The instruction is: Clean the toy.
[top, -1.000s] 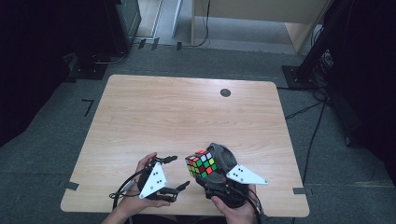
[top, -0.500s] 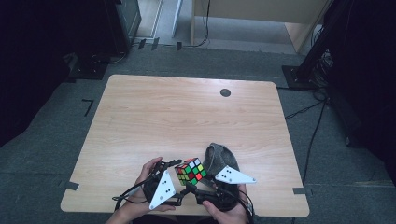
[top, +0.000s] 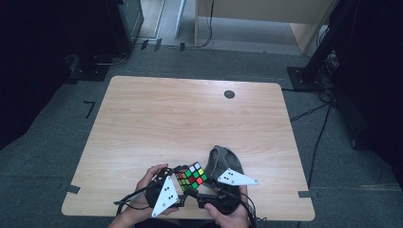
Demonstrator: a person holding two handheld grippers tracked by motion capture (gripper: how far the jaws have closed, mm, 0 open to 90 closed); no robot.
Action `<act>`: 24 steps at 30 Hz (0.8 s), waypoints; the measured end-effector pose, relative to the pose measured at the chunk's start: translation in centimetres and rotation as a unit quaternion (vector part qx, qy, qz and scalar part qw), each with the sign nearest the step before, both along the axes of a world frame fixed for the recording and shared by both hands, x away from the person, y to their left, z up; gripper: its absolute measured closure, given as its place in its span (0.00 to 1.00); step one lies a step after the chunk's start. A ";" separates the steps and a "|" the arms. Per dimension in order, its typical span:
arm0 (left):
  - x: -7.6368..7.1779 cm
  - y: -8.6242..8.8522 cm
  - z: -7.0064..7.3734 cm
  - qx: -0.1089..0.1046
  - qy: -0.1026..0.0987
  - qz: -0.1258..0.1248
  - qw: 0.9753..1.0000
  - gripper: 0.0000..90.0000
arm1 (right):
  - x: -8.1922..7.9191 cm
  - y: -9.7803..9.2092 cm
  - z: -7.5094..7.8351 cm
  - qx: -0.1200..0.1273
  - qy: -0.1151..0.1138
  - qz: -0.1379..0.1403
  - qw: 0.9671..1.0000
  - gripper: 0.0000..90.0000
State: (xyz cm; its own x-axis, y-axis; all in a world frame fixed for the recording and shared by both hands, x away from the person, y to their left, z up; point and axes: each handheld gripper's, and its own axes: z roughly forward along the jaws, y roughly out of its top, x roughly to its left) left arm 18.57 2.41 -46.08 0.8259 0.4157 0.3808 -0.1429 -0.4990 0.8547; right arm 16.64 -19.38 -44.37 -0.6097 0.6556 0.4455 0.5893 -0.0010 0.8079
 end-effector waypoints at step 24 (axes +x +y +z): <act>-0.2 -0.7 -0.3 0.003 0.019 -0.025 1.000 0.37 | -0.7 0.0 0.7 -0.001 -0.011 -0.047 0.999 0.38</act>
